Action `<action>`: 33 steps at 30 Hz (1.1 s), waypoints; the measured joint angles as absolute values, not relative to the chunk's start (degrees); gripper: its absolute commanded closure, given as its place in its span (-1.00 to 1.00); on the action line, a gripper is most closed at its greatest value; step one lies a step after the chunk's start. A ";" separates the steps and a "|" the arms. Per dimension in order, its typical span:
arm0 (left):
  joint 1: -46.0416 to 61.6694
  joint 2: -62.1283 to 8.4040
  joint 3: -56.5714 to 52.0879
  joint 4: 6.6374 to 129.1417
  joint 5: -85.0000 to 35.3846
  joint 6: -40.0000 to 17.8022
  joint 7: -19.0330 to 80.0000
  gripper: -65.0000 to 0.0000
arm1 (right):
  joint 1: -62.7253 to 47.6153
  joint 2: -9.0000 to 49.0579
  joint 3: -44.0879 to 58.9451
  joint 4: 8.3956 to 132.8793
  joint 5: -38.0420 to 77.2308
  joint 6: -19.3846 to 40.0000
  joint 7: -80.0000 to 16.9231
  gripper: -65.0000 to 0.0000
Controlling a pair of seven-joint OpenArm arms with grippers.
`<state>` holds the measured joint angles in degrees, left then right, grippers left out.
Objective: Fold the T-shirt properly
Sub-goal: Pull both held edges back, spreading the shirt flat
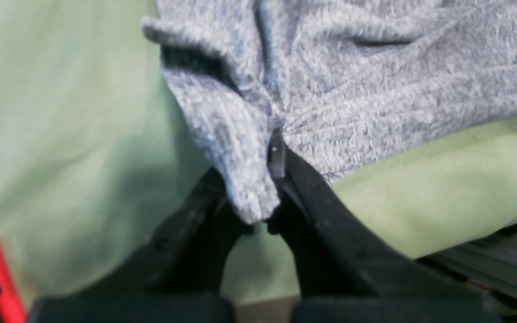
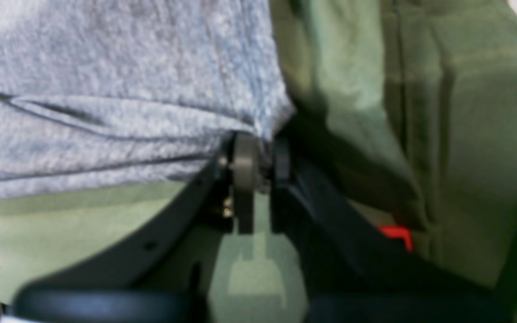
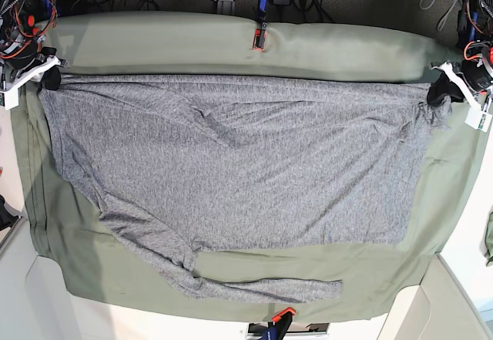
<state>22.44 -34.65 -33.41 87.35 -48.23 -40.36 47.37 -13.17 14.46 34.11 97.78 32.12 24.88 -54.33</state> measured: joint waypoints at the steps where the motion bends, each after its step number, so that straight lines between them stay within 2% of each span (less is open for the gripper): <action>1: 23.00 -34.52 -34.65 87.35 -48.71 -40.36 47.35 1.00 | -13.54 14.46 34.09 98.30 32.23 24.95 -54.30 0.88; 4: 24.45 -34.48 -37.56 87.35 -51.13 -40.36 47.55 1.00 | -14.70 14.44 34.09 98.78 32.60 25.30 -54.33 0.98; 23: 25.87 -32.51 -38.59 86.76 -52.51 -40.36 46.81 1.00 | -17.15 14.39 34.06 98.78 32.75 25.28 -53.67 0.97; 25: 25.87 -32.38 -38.59 85.78 -52.29 -40.38 44.45 0.93 | -17.15 14.26 34.06 98.78 32.75 25.28 -53.65 0.91; 28: 25.82 -32.40 -38.59 83.94 -50.41 -40.38 40.16 0.75 | -17.15 14.11 34.04 98.78 32.77 25.30 -53.65 0.70; 33: 25.87 -32.40 -38.61 80.60 -49.08 -40.25 39.57 0.68 | -17.17 14.26 34.11 98.48 31.68 24.84 -51.96 0.35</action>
<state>25.87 -32.40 -38.61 80.60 -49.08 -40.25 39.57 -17.17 14.26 34.11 98.48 31.68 24.84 -51.96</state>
